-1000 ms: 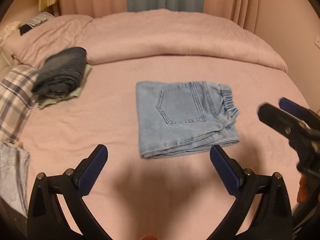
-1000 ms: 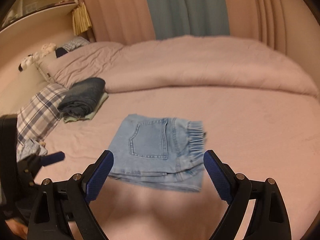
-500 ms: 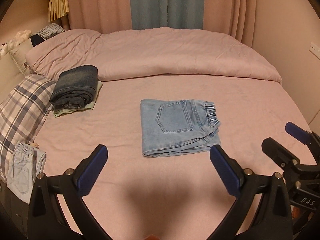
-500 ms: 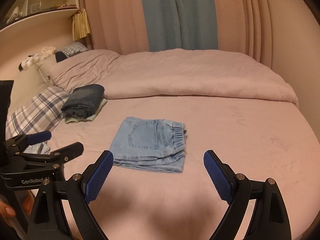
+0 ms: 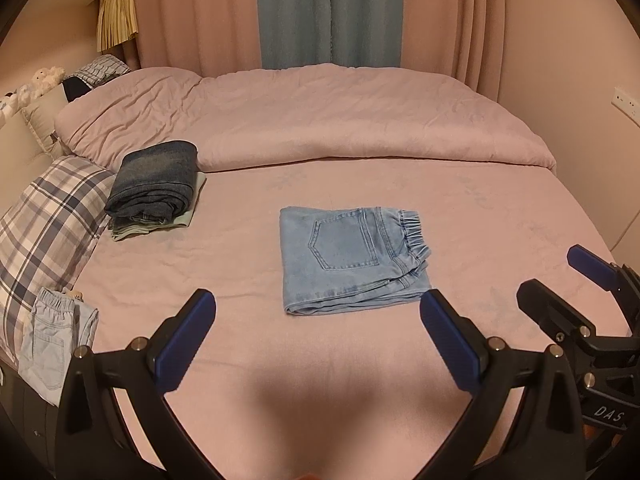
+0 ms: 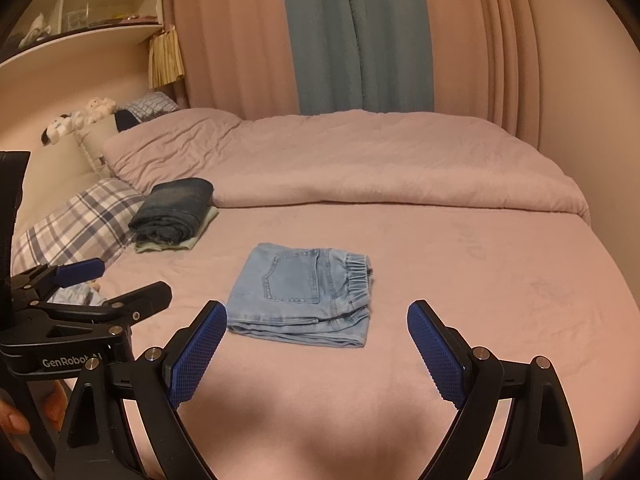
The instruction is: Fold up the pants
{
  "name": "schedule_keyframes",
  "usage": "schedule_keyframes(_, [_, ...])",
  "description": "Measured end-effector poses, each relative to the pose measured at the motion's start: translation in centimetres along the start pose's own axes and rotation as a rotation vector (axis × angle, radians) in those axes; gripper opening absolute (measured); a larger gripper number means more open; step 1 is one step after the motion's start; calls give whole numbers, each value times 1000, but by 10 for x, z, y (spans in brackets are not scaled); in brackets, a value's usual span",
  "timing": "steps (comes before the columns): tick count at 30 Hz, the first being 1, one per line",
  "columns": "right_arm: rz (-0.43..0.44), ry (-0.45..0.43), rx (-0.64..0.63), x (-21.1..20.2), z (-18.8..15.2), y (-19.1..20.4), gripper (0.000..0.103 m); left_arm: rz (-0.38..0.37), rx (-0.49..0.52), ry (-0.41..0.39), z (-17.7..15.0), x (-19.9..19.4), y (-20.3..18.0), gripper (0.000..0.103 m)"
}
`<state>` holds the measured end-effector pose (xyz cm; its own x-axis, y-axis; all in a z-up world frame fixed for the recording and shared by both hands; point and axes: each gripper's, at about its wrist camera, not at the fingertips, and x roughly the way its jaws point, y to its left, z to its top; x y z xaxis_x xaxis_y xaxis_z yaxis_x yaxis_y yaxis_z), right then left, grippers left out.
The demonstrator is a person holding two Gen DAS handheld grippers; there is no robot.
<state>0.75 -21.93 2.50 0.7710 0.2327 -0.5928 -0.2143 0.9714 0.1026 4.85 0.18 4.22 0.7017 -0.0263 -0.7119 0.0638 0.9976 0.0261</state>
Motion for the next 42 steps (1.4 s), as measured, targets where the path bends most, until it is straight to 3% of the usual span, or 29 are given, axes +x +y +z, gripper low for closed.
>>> schedule_keyframes(42, [1,-12,-4,-6,4,-5,92,2,23,3,-3,-7,-10,102])
